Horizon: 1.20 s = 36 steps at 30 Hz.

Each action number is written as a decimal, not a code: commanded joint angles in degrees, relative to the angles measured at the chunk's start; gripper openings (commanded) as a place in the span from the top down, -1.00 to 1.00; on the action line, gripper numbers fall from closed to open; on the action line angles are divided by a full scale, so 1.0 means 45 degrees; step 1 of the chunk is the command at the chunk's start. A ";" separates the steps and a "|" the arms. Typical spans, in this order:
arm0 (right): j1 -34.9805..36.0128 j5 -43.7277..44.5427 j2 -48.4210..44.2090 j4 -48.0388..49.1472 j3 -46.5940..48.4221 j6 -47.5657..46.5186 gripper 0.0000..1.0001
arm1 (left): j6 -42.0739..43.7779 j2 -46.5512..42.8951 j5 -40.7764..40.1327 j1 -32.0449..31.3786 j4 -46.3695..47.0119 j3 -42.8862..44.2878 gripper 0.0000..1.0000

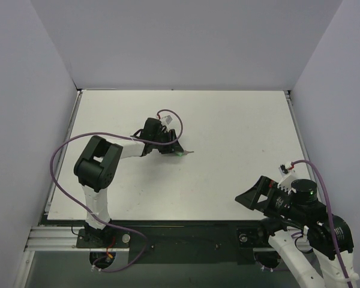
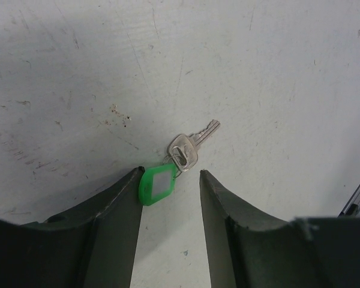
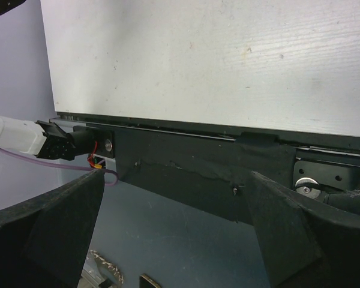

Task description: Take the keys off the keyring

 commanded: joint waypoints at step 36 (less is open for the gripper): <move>0.0054 -0.0182 0.0027 0.0167 0.0772 0.0046 -0.96 | 0.0490 -0.2005 -0.0418 -0.0615 -0.2346 0.0671 1.00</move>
